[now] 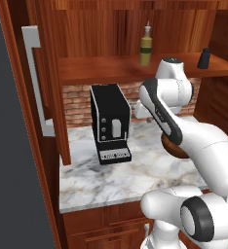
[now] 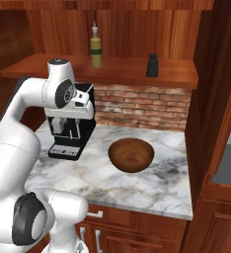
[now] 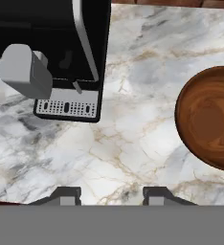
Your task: Retrieve the bottle and the shaker from the cabinet and place them next to the mixing bowl on the counter. Then add garlic from the fridge to the mixing bowl.
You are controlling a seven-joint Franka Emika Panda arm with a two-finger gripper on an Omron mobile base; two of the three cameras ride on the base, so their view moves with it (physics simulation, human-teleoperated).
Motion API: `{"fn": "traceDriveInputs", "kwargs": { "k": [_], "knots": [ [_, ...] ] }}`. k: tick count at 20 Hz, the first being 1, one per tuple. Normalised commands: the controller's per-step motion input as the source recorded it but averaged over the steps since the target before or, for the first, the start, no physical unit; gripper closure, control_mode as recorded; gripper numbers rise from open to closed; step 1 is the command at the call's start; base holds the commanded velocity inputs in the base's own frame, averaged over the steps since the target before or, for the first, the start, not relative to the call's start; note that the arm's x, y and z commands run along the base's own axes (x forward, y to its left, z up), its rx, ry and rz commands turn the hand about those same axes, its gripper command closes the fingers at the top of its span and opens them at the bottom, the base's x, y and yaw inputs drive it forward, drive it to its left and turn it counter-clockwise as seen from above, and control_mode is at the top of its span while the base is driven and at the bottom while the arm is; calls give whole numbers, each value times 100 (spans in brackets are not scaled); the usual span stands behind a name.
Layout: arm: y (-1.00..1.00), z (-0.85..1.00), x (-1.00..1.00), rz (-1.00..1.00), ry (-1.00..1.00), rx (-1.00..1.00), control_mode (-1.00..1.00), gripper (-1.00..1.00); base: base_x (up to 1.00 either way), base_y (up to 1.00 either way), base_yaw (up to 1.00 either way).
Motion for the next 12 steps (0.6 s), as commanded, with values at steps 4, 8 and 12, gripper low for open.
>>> {"fn": "traceDriveInputs", "kwargs": {
  "k": [4, 8, 12],
  "knots": [
    [0, 3, 0, 1, -2, 0, -100, -100, 0, 0, 0],
    [-1, 27, -45, 0, -11, 0, -100, -100, 0, 0, 0],
    [-14, 30, -66, 0, -20, 0, -100, -100, 0, 0, 0]
  ]
}}
